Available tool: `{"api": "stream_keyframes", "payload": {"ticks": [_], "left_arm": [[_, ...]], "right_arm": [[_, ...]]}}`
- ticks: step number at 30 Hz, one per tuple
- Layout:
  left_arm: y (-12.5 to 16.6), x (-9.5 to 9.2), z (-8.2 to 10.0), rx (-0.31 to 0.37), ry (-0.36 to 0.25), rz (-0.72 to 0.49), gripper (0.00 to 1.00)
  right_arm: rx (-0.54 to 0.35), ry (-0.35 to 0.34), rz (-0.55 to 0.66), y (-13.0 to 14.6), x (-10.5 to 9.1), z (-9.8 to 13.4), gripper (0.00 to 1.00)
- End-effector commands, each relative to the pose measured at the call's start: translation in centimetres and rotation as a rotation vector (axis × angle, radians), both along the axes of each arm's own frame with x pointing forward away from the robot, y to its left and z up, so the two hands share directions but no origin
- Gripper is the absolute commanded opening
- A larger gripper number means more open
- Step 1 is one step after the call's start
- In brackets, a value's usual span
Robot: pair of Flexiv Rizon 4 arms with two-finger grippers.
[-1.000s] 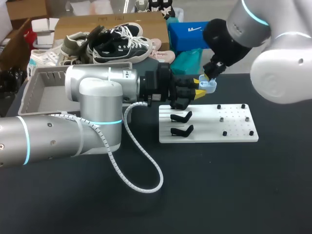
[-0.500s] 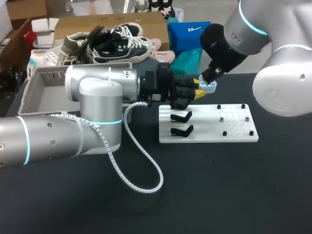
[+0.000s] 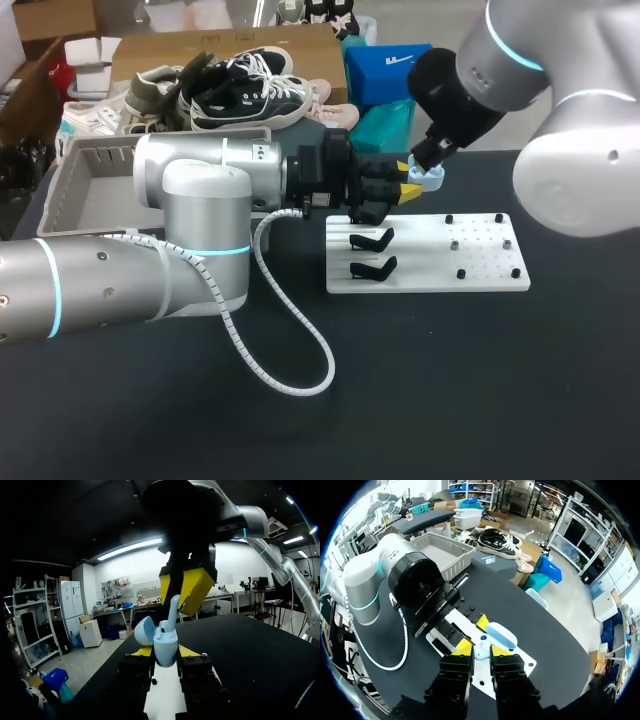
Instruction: Pick up each earbud case from the left stands, insert the matching earbuds, close the lid, and place the case in the box.
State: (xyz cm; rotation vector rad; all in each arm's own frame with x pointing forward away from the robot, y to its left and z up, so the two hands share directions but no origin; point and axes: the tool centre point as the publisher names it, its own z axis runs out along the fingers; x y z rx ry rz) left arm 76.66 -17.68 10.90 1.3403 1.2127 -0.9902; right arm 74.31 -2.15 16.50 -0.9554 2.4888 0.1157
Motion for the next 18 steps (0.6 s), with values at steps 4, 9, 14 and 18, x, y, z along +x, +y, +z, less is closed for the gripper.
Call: {"api": "stream_keyframes", "payload": {"ticks": [4,9,14,18], "left_arm": [[0.03,0.01,-0.05,-0.002,-0.001,0.0,0.0],[0.03,0.01,-0.05,-0.002,-0.001,0.0,0.0],[0.03,0.01,-0.05,-0.002,-0.001,0.0,0.0],[0.03,0.01,-0.05,-0.002,-0.001,0.0,0.0]], "right_arm": [[-0.003,0.012,-0.001,0.24,0.69,-0.19,0.0],[-0.004,0.017,-0.002,0.35,0.89,-0.35,0.0],[-0.007,0.02,-0.004,0.42,1.01,-0.46,0.0],[-0.008,0.022,-0.005,0.46,1.08,-0.54,0.0]]}}
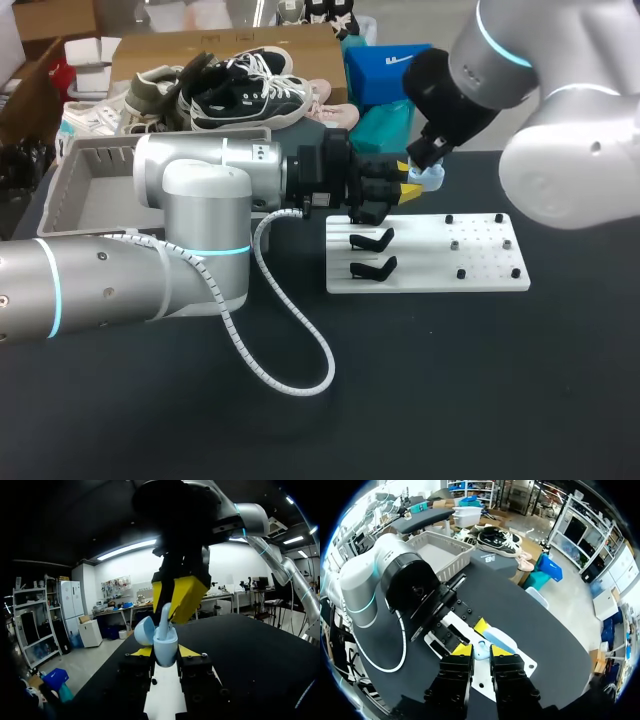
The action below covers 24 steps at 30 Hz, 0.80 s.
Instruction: Pick up each earbud case from the left stands, insert the matching earbuds, close the lid, and place the case in the box.
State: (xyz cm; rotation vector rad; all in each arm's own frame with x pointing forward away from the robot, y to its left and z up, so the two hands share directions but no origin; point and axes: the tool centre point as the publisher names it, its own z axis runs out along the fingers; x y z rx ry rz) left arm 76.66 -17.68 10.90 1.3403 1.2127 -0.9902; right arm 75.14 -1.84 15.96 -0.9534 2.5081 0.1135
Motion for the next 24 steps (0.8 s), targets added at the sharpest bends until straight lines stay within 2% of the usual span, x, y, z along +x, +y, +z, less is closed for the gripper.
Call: {"api": "stream_keyframes", "payload": {"ticks": [1,24], "left_arm": [[0.03,0.01,-0.05,-0.002,-0.001,0.0,0.0],[0.03,0.01,-0.05,-0.002,-0.001,0.0,0.0]], "right_arm": [[-0.002,0.006,0.0,0.17,0.26,-0.04,0.0],[-0.011,0.033,-0.003,0.26,0.41,-0.86,0.0]]}}
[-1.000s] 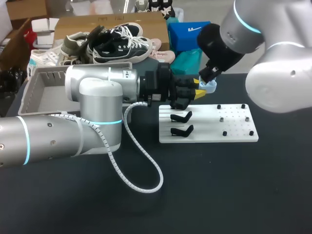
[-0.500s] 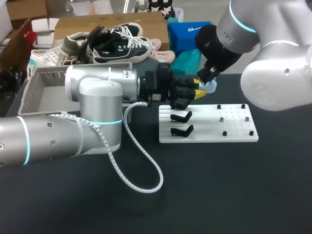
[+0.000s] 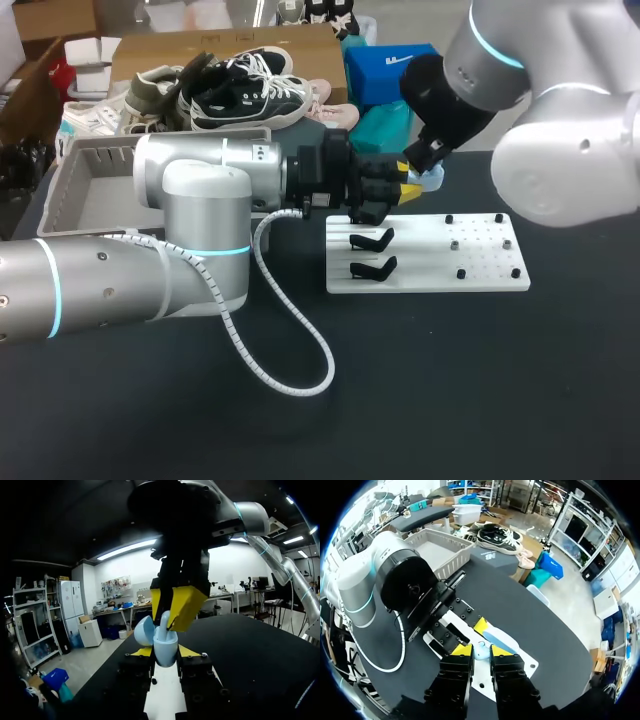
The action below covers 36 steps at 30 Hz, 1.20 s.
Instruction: Pick up each earbud case from the left stands, insert the matching earbuds, close the lid, and place the case in the box.
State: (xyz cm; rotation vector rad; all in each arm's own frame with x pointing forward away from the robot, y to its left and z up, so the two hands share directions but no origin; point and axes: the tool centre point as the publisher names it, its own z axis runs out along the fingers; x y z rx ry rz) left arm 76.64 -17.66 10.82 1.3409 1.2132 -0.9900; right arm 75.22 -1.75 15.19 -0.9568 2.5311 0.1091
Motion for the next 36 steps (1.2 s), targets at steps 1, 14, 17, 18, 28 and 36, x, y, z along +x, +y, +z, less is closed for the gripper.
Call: {"api": "stream_keyframes", "payload": {"ticks": [1,14,17,18,28,36], "left_arm": [[0.0,0.0,0.0,-0.003,-0.001,0.0,0.0],[0.0,0.0,0.0,-0.003,-0.001,0.0,0.0],[0.0,0.0,0.0,-0.003,-0.001,0.0,0.0],[0.0,0.0,0.0,-0.003,-0.001,0.0,0.0],[0.0,0.0,0.0,-0.003,-0.001,0.0,0.0],[0.0,0.0,0.0,-0.003,-0.001,0.0,0.0]], "right_arm": [[0.001,0.015,-0.002,0.2,0.3,-0.1,0.01],[0.009,0.009,-0.01,-0.2,0.0,0.4,0.28],[0.009,0.01,-0.017,-0.3,0.0,0.4,0.29],[0.01,0.009,-0.018,-0.4,0.0,0.4,0.29],[0.04,-0.055,-0.063,-1.5,0.3,2.1,0.35],[0.095,-0.02,-0.126,-2.1,3.8,2.5,0.29]]}}
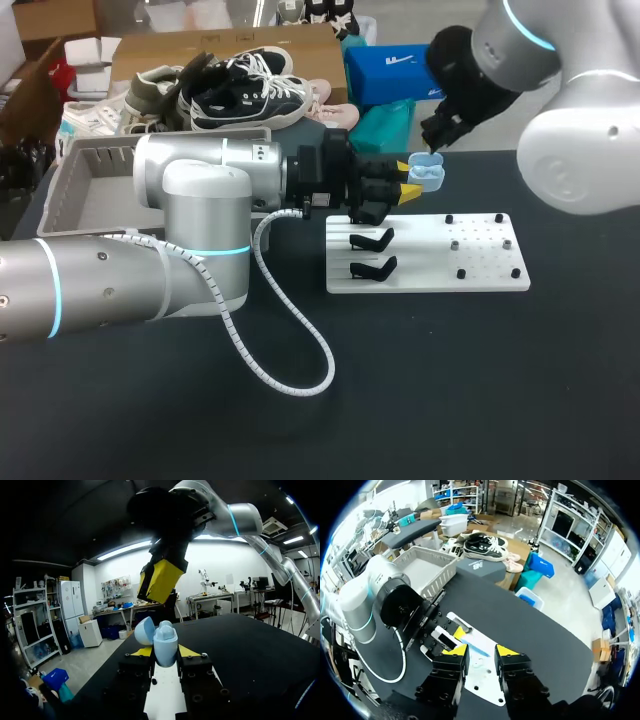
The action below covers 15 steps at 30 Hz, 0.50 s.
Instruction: Pick up each earbud case from the left stands, insert the matching earbuds, close the lid, and place the case in the box.
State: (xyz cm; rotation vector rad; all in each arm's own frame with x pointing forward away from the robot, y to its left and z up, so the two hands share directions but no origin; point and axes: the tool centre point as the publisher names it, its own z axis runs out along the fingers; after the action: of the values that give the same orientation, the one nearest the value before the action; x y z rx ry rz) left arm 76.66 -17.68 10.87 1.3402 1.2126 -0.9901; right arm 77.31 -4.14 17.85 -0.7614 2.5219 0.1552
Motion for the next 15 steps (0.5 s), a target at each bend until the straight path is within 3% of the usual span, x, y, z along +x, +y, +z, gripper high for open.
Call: {"api": "stream_keyframes", "payload": {"ticks": [1,9,15], "left_arm": [[0.0,0.0,0.0,-0.002,-0.001,0.0,0.0],[0.0,0.0,0.0,-0.002,-0.001,0.0,0.0],[0.0,0.0,0.0,-0.002,-0.001,0.0,0.0]], "right_arm": [[0.013,0.022,-0.009,0.3,2.2,-0.2,0.29],[0.027,0.014,-0.013,0.5,4.1,-0.5,0.29],[0.004,0.056,-0.016,0.9,4.7,-1.7,0.29]]}}
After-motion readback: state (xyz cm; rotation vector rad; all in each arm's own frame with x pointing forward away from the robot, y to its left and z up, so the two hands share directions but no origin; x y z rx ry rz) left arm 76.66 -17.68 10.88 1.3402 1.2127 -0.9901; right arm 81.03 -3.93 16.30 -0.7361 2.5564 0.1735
